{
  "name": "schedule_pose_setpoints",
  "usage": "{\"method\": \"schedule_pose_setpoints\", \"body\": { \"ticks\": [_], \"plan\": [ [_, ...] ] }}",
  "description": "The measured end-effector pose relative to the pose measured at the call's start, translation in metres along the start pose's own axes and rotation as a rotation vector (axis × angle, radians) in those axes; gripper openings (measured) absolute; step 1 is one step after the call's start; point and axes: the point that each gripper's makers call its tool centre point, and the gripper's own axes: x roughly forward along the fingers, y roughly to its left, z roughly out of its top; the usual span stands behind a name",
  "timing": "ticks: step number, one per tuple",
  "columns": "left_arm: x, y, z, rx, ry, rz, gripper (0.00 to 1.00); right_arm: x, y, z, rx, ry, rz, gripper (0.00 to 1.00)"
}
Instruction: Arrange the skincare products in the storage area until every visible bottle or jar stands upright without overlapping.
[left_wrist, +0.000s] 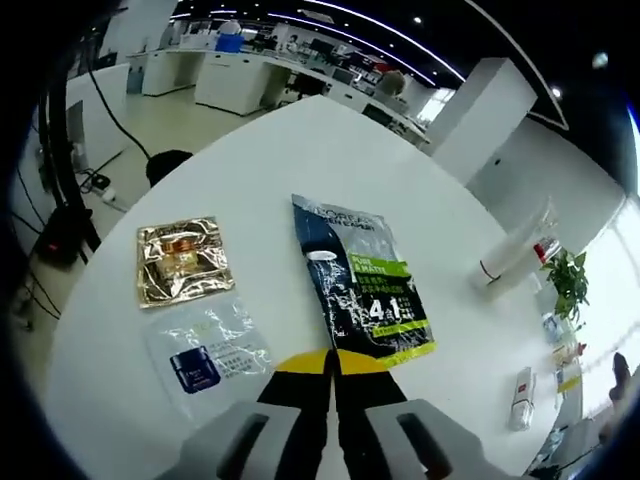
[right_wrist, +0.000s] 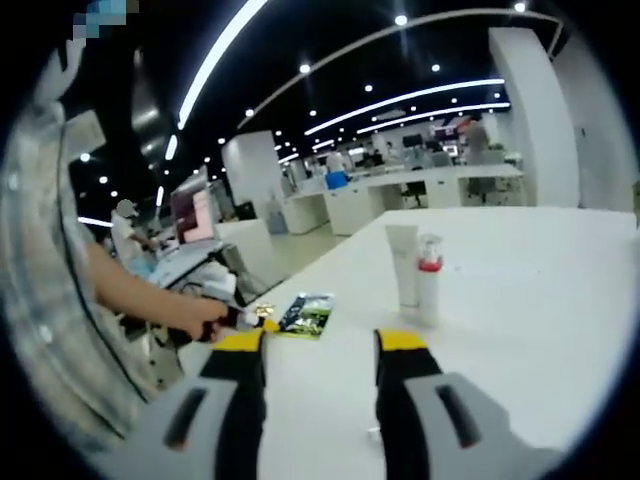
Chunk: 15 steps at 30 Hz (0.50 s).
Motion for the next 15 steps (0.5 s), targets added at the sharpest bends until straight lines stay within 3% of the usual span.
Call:
{"method": "schedule_pose_setpoints", "body": {
  "ticks": [3,8,9,15],
  "plan": [
    [-0.007,-0.006,0.006,-0.040,-0.012,-0.040,0.00,0.006,0.006,0.005,0.030,-0.040,0.006,0.40],
    [-0.015,-0.021,0.015,-0.116,-0.042,-0.112,0.00,0.020,0.014,-0.004,0.051,-0.026,0.035,0.40],
    [-0.016,-0.029,0.018,-0.169,-0.054,-0.156,0.00,0.022,0.014,-0.006,0.058,-0.025,0.039,0.40],
    [-0.027,-0.049,0.031,-0.216,-0.089,-0.230,0.00,0.038,0.017,-0.014,0.143,-0.013,0.065,0.40]
  ]
}}
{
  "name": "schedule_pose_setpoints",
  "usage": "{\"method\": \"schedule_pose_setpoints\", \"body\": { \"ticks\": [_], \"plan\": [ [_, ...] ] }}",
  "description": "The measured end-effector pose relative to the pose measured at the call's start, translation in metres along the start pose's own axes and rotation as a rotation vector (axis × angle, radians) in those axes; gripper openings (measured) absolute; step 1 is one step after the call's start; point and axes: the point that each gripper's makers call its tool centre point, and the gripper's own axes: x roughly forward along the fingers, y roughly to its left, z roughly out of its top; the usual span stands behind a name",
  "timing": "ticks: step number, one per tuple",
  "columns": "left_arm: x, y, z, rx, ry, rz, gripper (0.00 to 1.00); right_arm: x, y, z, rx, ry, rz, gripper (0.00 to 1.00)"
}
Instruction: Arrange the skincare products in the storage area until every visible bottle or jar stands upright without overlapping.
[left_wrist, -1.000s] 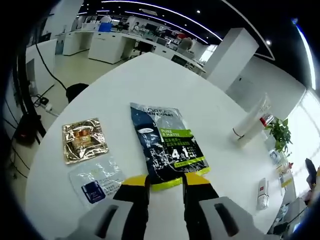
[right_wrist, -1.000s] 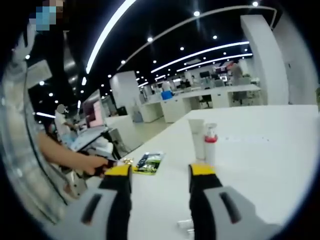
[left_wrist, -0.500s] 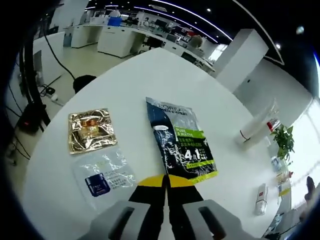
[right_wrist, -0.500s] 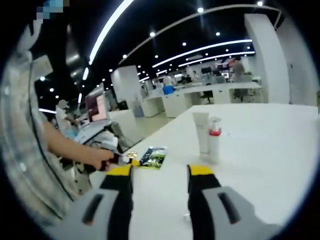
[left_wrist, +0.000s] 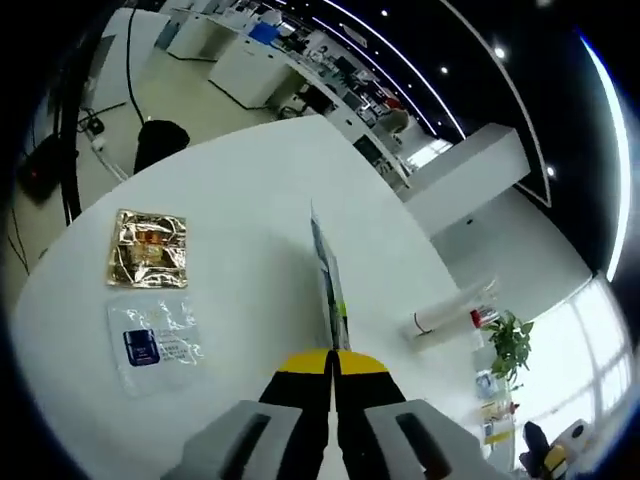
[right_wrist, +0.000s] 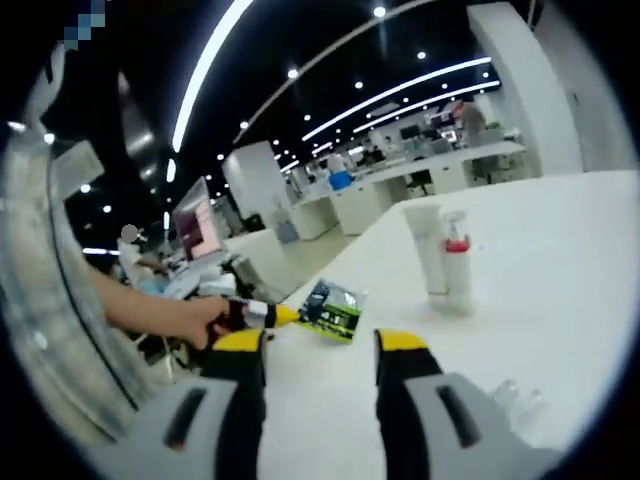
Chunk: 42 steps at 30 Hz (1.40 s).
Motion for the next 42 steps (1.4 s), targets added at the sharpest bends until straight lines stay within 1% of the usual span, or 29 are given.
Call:
{"method": "schedule_pose_setpoints", "body": {
  "ticks": [1,2,4,6,8,9,12,14,15,17,18,19,20,22,24,27,28,29,30,31,33,34,36,37,38,39,40,41,42],
  "plan": [
    [-0.001,-0.006,0.003,-0.010,-0.006,-0.021,0.00,0.004,0.000,-0.001,0.026,0.000,0.006,0.40],
    [-0.002,-0.009,0.005,-0.011,-0.009,-0.029,0.00,0.005,0.000,-0.001,0.032,0.000,0.008,0.40],
    [-0.005,-0.024,0.014,-0.030,-0.030,-0.083,0.00,0.013,-0.001,-0.001,0.059,-0.007,0.020,0.40],
    [-0.007,-0.033,0.019,-0.033,-0.029,-0.108,0.00,0.020,-0.003,-0.002,0.075,-0.014,0.024,0.40],
    [-0.010,-0.042,0.025,-0.040,-0.040,-0.139,0.00,0.025,-0.005,-0.003,0.092,-0.016,0.024,0.41],
    [-0.013,-0.049,0.030,-0.049,-0.049,-0.160,0.00,0.029,-0.006,-0.003,0.102,-0.019,0.025,0.41],
    [-0.019,-0.064,0.036,-0.055,-0.055,-0.204,0.00,0.037,-0.005,0.000,0.130,-0.035,0.038,0.41],
    [-0.022,-0.071,0.039,-0.062,-0.061,-0.235,0.00,0.042,-0.003,0.003,0.139,-0.041,0.049,0.40],
    [-0.025,-0.075,0.040,-0.066,-0.064,-0.249,0.00,0.044,-0.002,0.004,0.143,-0.045,0.058,0.40],
    [-0.029,-0.082,0.041,-0.075,-0.064,-0.274,0.00,0.048,0.003,0.005,0.178,-0.037,0.084,0.40],
    [-0.032,-0.087,0.040,-0.077,-0.064,-0.293,0.00,0.050,0.007,0.005,0.226,-0.034,0.107,0.40],
    [-0.035,-0.091,0.039,-0.078,-0.065,-0.308,0.00,0.051,0.008,0.005,0.257,-0.031,0.118,0.40],
    [-0.038,-0.095,0.038,-0.090,-0.062,-0.327,0.00,0.052,0.008,0.004,0.273,-0.029,0.122,0.40],
    [-0.042,-0.101,0.036,-0.102,-0.058,-0.354,0.00,0.053,0.014,0.003,0.326,-0.021,0.156,0.40],
    [-0.047,-0.109,0.034,-0.106,-0.056,-0.391,0.00,0.055,0.019,-0.003,0.384,0.011,0.187,0.42],
    [-0.055,-0.123,0.030,-0.112,-0.041,-0.449,0.00,0.057,0.024,-0.006,0.416,0.022,0.225,0.46],
    [-0.058,-0.129,0.030,-0.118,-0.039,-0.476,0.00,0.057,0.030,-0.007,0.446,0.032,0.254,0.50],
    [-0.060,-0.132,0.030,-0.123,-0.037,-0.489,0.00,0.057,0.033,-0.008,0.471,0.042,0.266,0.53],
    [-0.064,-0.139,0.030,-0.123,-0.034,-0.522,0.00,0.058,0.035,-0.009,0.505,0.048,0.275,0.58],
    [-0.066,-0.143,0.029,-0.122,-0.031,-0.534,0.00,0.059,0.036,-0.009,0.517,0.048,0.284,0.63],
    [-0.072,-0.154,0.028,-0.122,-0.020,-0.567,0.00,0.060,0.039,-0.007,0.532,0.038,0.301,0.68],
    [-0.076,-0.161,0.028,-0.124,-0.015,-0.598,0.00,0.060,0.043,-0.005,0.577,0.037,0.323,0.71],
    [-0.082,-0.171,0.026,-0.118,0.000,-0.638,0.00,0.060,0.047,-0.004,0.634,0.040,0.355,0.74],
    [-0.086,-0.178,0.025,-0.116,0.008,-0.662,0.00,0.060,0.050,-0.001,0.681,0.031,0.382,0.77],
    [-0.091,-0.185,0.023,-0.106,0.022,-0.698,0.00,0.061,0.052,0.006,0.746,-0.001,0.409,0.80],
    [-0.094,-0.189,0.022,-0.103,0.025,-0.713,0.00,0.062,0.052,0.007,0.764,-0.008,0.414,0.83],
    [-0.100,-0.196,0.021,-0.098,0.040,-0.756,0.00,0.061,0.055,0.009,0.793,-0.013,0.433,0.86],
    [-0.104,-0.200,0.019,-0.090,0.047,-0.780,0.00,0.061,0.057,0.011,0.827,-0.018,0.451,0.86],
    [-0.106,-0.203,0.018,-0.087,0.048,-0.794,0.00,0.059,0.060,0.012,0.869,-0.007,0.479,0.86]
  ]
}}
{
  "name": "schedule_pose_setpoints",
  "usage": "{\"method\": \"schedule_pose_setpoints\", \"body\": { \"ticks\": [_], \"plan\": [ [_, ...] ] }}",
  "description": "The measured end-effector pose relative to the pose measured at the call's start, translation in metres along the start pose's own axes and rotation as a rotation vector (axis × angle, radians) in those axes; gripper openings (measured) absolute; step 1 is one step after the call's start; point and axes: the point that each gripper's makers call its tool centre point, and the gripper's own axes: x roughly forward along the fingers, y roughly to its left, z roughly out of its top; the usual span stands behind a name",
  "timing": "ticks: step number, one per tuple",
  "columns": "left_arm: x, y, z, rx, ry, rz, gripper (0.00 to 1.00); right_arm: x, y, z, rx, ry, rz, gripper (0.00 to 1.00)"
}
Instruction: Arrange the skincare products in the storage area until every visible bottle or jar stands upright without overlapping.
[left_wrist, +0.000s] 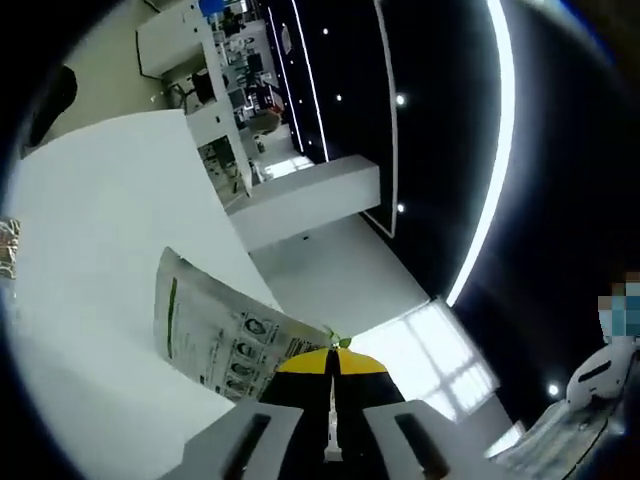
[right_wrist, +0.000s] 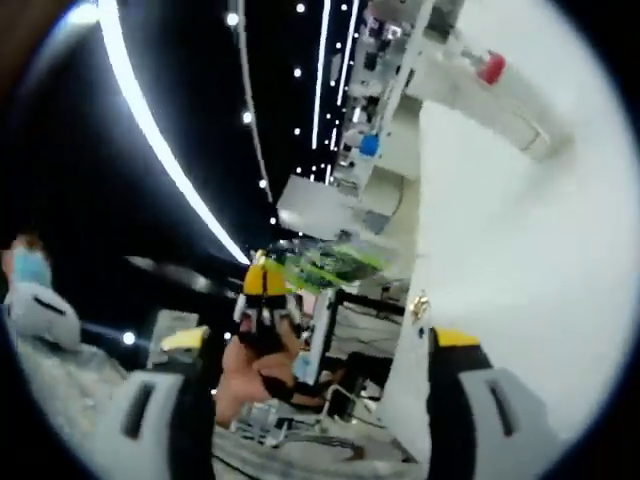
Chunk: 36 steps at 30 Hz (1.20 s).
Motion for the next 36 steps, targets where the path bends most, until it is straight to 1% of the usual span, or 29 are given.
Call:
{"method": "schedule_pose_setpoints", "body": {
  "ticks": [1,2,3,4,5,6,8,10,13,14,16,17,18,20,21,23,25,26,28,29,31,33,34,36],
  "plan": [
    [0.000,-0.005,-0.004,0.003,0.023,-0.018,0.00,0.001,0.007,0.001,0.063,-0.001,0.045,0.86],
    [0.000,-0.008,-0.007,0.006,0.037,-0.031,0.00,0.001,0.010,0.000,0.085,0.002,0.063,0.85],
    [0.000,-0.012,-0.010,0.012,0.052,-0.040,0.00,0.002,0.016,0.002,0.103,-0.007,0.097,0.85],
    [-0.001,-0.015,-0.014,0.013,0.072,-0.055,0.00,0.002,0.019,0.002,0.112,-0.007,0.109,0.82],
    [-0.002,-0.020,-0.020,0.024,0.104,-0.083,0.00,0.002,0.022,0.004,0.125,-0.006,0.124,0.81],
    [-0.003,-0.024,-0.025,0.028,0.128,-0.106,0.00,0.003,0.024,0.006,0.131,-0.019,0.134,0.80],
    [-0.006,-0.029,-0.032,0.049,0.158,-0.140,0.00,0.003,0.027,0.010,0.134,-0.030,0.145,0.77],
    [-0.011,-0.033,-0.042,0.035,0.190,-0.163,0.00,0.004,0.029,0.011,0.137,-0.030,0.151,0.73],
    [-0.017,-0.038,-0.055,0.028,0.232,-0.190,0.00,0.004,0.029,0.010,0.142,-0.026,0.151,0.71],
    [-0.020,-0.040,-0.061,0.021,0.259,-0.199,0.00,0.005,0.029,0.010,0.143,-0.029,0.153,0.70],
    [-0.022,-0.042,-0.066,0.011,0.274,-0.211,0.00,0.004,0.030,0.012,0.146,-0.041,0.163,0.65],
    [-0.025,-0.044,-0.070,0.001,0.291,-0.224,0.00,0.004,0.030,0.012,0.143,-0.044,0.168,0.61],
    [-0.025,-0.043,-0.071,0.009,0.289,-0.217,0.00,0.004,0.030,0.012,0.140,-0.043,0.172,0.55],
    [-0.028,-0.040,-0.075,0.009,0.310,-0.202,0.00,0.005,0.031,0.009,0.131,-0.027,0.173,0.48],
    [-0.031,-0.039,-0.075,0.009,0.308,-0.202,0.00,0.005,0.029,0.008,0.115,-0.025,0.158,0.44],
    [-0.035,-0.037,-0.074,0.002,0.306,-0.196,0.00,0.004,0.028,0.009,0.090,-0.028,0.152,0.37],
    [-0.039,-0.033,-0.074,0.003,0.309,-0.178,0.00,0.003,0.028,0.010,0.076,-0.021,0.153,0.25],
    [-0.041,-0.030,-0.075,0.002,0.322,-0.166,0.00,0.001,0.028,0.010,0.065,-0.018,0.153,0.21],
    [-0.045,-0.026,-0.079,0.012,0.342,-0.145,0.00,0.000,0.028,0.013,0.052,-0.023,0.148,0.19],
    [-0.047,-0.024,-0.082,0.015,0.360,-0.136,0.00,-0.001,0.025,0.014,0.022,-0.022,0.132,0.17],
    [-0.050,-0.020,-0.086,0.019,0.373,-0.121,0.00,-0.002,0.025,0.015,0.017,-0.017,0.129,0.15],
    [-0.053,-0.016,-0.091,0.014,0.390,-0.105,0.00,-0.003,0.022,0.013,0.010,-0.006,0.113,0.12],
    [-0.053,-0.015,-0.092,0.012,0.394,-0.103,0.00,-0.004,0.021,0.012,-0.013,0.003,0.103,0.10],
    [-0.056,-0.007,-0.097,-0.003,0.409,-0.072,0.00,-0.007,0.019,0.012,-0.020,0.004,0.095,0.06]
  ]
}}
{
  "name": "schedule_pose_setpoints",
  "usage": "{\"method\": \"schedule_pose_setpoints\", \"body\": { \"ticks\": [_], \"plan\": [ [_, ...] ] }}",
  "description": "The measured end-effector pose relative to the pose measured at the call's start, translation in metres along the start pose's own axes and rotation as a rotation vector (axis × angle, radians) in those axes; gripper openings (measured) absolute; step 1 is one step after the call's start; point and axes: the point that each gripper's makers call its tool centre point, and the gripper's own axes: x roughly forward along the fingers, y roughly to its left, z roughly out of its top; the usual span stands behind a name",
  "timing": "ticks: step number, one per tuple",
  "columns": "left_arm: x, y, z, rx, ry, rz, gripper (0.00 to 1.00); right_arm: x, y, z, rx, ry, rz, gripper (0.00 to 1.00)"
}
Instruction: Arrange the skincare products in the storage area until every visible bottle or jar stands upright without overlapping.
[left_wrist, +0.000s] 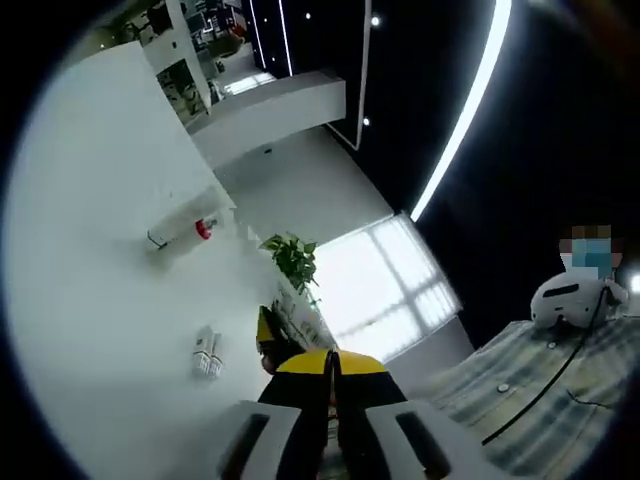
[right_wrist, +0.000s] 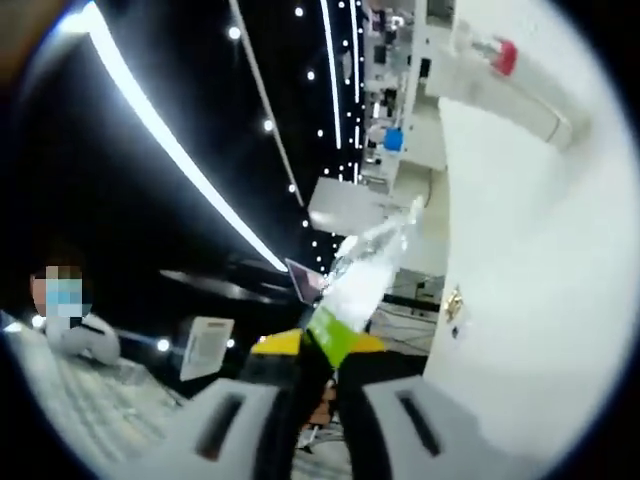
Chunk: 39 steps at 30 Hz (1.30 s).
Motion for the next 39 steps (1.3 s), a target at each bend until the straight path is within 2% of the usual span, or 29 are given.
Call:
{"method": "schedule_pose_setpoints", "body": {
  "ticks": [2,5,9,13,16,21,24,26,33,35,37,39],
  "plan": [
    [-0.002,0.009,-0.004,0.026,0.005,0.042,0.00,-0.002,0.000,0.001,-0.005,0.007,-0.002,0.04],
    [-0.003,0.016,-0.008,0.006,0.011,0.067,0.02,-0.004,0.000,0.000,-0.040,0.028,-0.021,0.02],
    [-0.003,0.023,-0.008,0.009,-0.004,0.096,0.18,-0.005,-0.006,-0.009,-0.101,0.085,-0.061,0.01],
    [-0.001,0.027,-0.006,0.015,-0.016,0.110,0.27,-0.001,-0.004,-0.021,-0.133,0.140,-0.064,0.00],
    [0.006,0.029,-0.008,0.028,0.002,0.121,0.30,0.003,-0.002,-0.032,-0.153,0.187,-0.061,0.00],
    [0.016,0.033,-0.019,0.050,0.056,0.137,0.26,0.014,0.011,-0.041,-0.161,0.209,-0.017,0.00],
    [0.020,0.027,-0.022,0.035,0.071,0.099,0.14,0.019,0.014,-0.047,-0.186,0.242,-0.010,0.00],
    [0.020,0.027,-0.022,0.045,0.073,0.099,0.07,0.020,0.015,-0.050,-0.207,0.258,-0.007,0.00],
    [0.017,0.021,-0.023,0.061,0.077,0.059,0.03,0.021,0.021,-0.052,-0.245,0.281,0.010,0.01],
    [0.016,0.019,-0.025,0.071,0.087,0.050,0.02,0.021,0.024,-0.047,-0.259,0.265,0.015,0.05],
    [0.015,0.019,-0.029,0.075,0.106,0.051,0.02,0.022,0.026,-0.035,-0.256,0.218,0.008,0.12],
    [0.016,0.020,-0.035,0.077,0.128,0.055,0.02,0.022,0.028,-0.028,-0.258,0.210,0.006,0.13]
  ]
}}
